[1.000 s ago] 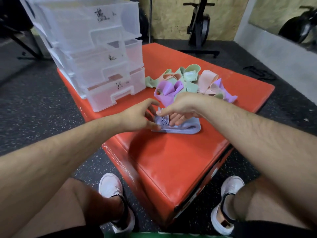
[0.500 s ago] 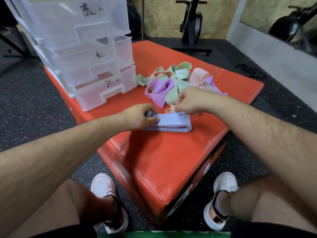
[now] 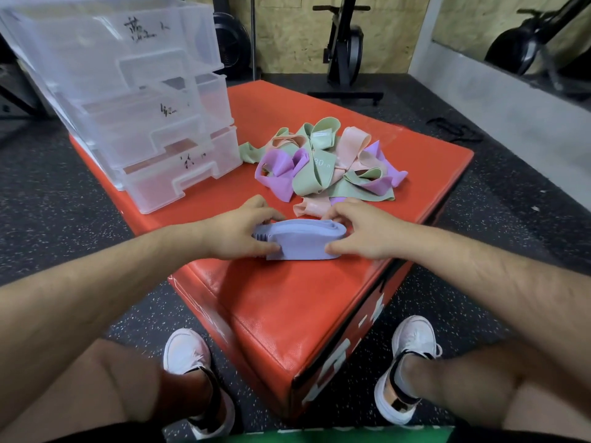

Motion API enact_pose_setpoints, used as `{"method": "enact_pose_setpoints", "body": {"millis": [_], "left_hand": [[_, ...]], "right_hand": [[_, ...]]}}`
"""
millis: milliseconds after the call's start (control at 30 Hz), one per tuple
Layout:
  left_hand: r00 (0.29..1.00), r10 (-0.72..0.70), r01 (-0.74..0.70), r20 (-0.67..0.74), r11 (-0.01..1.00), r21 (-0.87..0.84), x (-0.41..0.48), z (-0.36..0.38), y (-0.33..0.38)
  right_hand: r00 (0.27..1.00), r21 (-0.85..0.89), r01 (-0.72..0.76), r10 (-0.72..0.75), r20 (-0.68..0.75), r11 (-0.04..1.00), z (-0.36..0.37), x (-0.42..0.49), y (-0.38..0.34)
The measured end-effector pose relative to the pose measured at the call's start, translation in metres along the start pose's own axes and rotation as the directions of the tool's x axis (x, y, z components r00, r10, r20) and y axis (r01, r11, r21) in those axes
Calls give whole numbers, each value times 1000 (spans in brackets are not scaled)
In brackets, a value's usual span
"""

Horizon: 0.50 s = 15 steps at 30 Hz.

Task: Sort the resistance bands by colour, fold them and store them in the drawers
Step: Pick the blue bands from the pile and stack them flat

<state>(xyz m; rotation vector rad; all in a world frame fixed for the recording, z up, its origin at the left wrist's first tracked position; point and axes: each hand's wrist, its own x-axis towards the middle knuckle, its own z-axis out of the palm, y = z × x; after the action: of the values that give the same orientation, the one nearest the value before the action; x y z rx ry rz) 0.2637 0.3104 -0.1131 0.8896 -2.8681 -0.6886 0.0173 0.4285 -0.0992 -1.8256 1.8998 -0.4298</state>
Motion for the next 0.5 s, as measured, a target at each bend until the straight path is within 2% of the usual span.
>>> {"method": "enact_pose_setpoints", "body": {"millis": [133,267,400,500], "left_hand": [[984,129,-122,-122,990,66,-12,12,-2],[973,185,-169,-141,979,117,-15,17,-5],[951,258,-229,-172,958,173,-16,23,-7],[930,318,-271,-186,932,240,-16,24,-9]], "right_hand": [[978,-49,188,-191,-80,981,10,-12,5],[930,-180,341,-359,-76,922,17,-19,11],[904,-288,375,-416,-96,881,25,-21,24],[903,-250,385,-418,-98,889,27,-25,27]]}}
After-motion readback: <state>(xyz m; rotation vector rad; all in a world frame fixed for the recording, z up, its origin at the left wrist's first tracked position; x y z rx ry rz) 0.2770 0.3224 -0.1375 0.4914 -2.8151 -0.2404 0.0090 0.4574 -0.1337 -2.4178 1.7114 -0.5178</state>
